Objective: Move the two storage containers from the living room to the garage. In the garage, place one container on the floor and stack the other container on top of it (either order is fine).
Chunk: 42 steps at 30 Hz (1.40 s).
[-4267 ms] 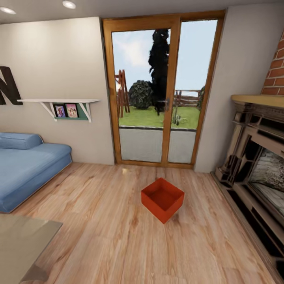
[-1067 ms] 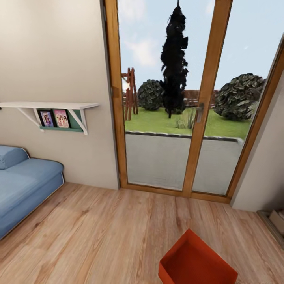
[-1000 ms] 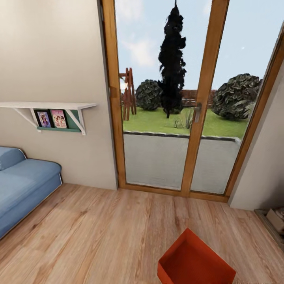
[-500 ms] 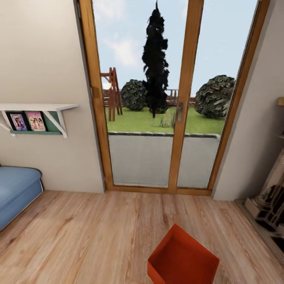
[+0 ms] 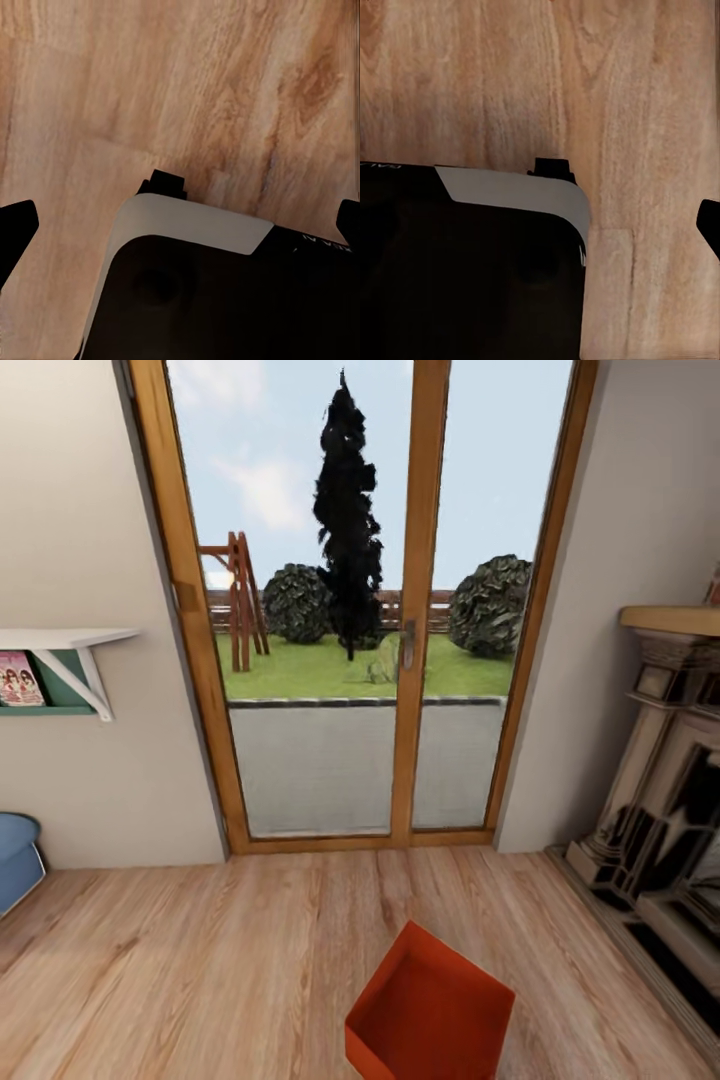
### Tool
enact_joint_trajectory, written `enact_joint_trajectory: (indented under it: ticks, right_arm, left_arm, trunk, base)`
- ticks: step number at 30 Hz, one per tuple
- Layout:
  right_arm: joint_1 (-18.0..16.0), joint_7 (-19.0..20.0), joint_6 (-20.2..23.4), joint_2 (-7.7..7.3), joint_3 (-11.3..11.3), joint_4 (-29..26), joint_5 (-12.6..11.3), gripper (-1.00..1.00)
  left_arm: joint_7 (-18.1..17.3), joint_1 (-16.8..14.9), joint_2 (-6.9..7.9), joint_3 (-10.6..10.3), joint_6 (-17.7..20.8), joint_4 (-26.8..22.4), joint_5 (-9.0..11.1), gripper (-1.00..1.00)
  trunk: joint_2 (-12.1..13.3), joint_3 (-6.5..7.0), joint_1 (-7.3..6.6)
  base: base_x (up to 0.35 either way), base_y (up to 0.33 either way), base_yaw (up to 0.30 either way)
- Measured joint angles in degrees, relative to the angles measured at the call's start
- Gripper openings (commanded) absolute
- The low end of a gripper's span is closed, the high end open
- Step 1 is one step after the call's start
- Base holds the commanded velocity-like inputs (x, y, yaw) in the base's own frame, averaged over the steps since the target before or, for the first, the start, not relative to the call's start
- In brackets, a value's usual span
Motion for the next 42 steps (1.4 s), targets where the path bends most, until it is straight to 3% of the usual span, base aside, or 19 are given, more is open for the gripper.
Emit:
enact_joint_trajectory:
  ticks: [17, 34, 42]
  right_arm:
    - [0.00, 0.01, 0.09, -0.07, -0.02, 0.00, -0.01, 1.00]
    - [0.00, 0.00, 0.32, -0.09, 0.02, 0.00, 0.00, 1.00]
    - [-0.01, 0.08, 0.45, -0.08, 0.30, 0.00, 0.44, 1.00]
  left_arm:
    - [-0.02, 0.00, -0.03, 0.10, 0.05, 0.00, 0.09, 1.00]
    - [0.05, 0.00, -0.03, 0.08, -0.06, 0.00, 0.00, 1.00]
    - [0.05, -0.01, -0.07, 0.08, -0.04, -0.02, 0.01, 1.00]
  trunk:
    - [0.00, 0.50, -0.01]
    - [0.00, 1.00, 0.00]
    - [0.00, 1.07, 0.00]
  base:
    - [0.049, 0.208, -0.286]
    - [0.004, 0.011, -0.284]
    - [0.000, 0.000, -0.080]
